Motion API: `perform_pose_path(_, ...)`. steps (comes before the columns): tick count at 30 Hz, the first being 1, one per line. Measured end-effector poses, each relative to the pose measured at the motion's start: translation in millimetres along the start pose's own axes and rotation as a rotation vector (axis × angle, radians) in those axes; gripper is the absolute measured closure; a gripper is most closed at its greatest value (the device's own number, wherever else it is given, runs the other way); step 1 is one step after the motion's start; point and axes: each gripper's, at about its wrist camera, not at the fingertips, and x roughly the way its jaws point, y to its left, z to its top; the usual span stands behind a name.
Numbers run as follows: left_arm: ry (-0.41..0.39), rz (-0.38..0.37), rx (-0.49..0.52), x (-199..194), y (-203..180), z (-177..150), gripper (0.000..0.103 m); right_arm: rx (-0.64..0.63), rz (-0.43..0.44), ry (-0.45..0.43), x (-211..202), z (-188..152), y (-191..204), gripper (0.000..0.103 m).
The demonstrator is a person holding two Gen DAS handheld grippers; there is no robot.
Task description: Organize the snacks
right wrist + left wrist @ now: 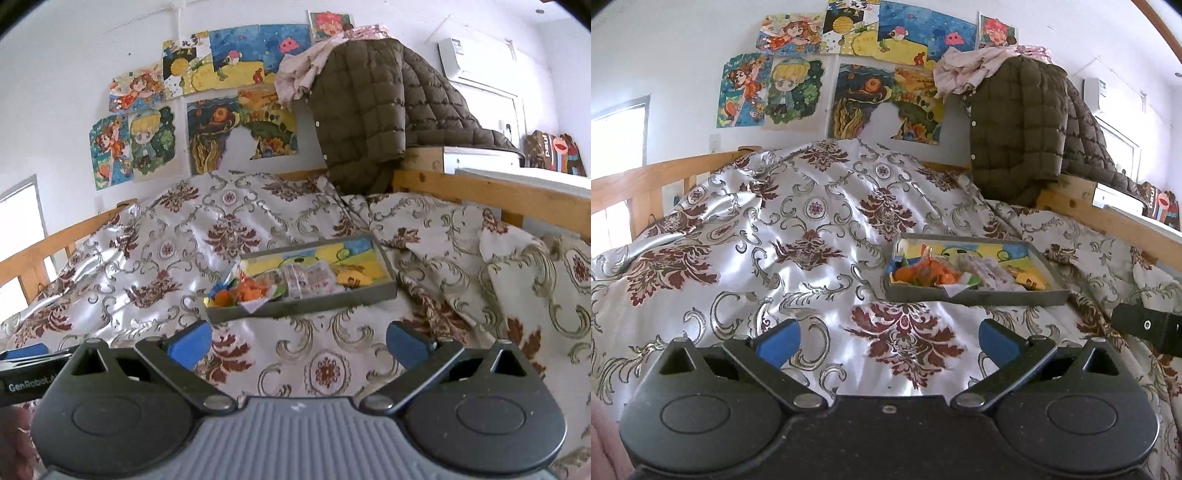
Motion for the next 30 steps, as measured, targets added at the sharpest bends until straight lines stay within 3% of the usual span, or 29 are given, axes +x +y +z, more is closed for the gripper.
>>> perform_pose_path(17, 0.053, 0.027, 0.026, 3, -5, -8, 0.001, -0.021, -0.049, 0.071, 5, -14, 2, 0.000)
perform_pose_path(30, 0.047, 0.024, 0.041, 1, -6, -9, 0.001, -0.017, -0.060, 0.080, 4, -15, 0, 0.000)
